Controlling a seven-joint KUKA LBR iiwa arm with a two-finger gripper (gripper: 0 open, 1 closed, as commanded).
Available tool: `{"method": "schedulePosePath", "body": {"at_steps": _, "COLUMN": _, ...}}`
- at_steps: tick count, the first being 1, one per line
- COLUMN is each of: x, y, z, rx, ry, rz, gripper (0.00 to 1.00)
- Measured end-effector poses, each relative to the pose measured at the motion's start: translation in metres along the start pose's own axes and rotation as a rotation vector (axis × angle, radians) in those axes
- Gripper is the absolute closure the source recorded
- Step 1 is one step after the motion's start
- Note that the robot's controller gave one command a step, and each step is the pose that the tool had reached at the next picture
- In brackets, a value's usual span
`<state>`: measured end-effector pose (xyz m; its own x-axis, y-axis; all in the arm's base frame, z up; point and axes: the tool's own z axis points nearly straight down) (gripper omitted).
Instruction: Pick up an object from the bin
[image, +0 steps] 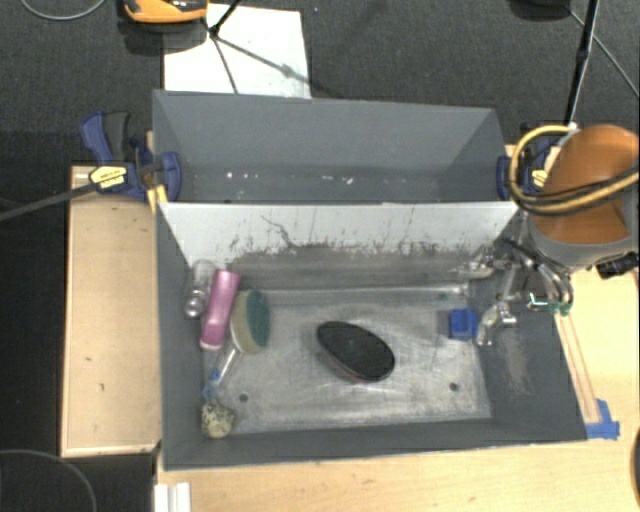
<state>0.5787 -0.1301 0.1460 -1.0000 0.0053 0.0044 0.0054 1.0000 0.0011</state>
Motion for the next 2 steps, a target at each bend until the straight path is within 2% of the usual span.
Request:
{"method": "schedulePosePath", "body": {"at_steps": 1, "x": 0.0030, "y": 0.0128, "z": 0.0736, "rx": 0.000, "ry": -0.009, "rz": 0.274, "gripper": 0.00}}
{"method": "schedulePosePath", "body": {"at_steps": 2, "x": 0.0018, "y": 0.0129, "z": 0.0728, "rx": 0.001, "ry": -0.014, "rz": 0.269, "gripper": 1.00}}
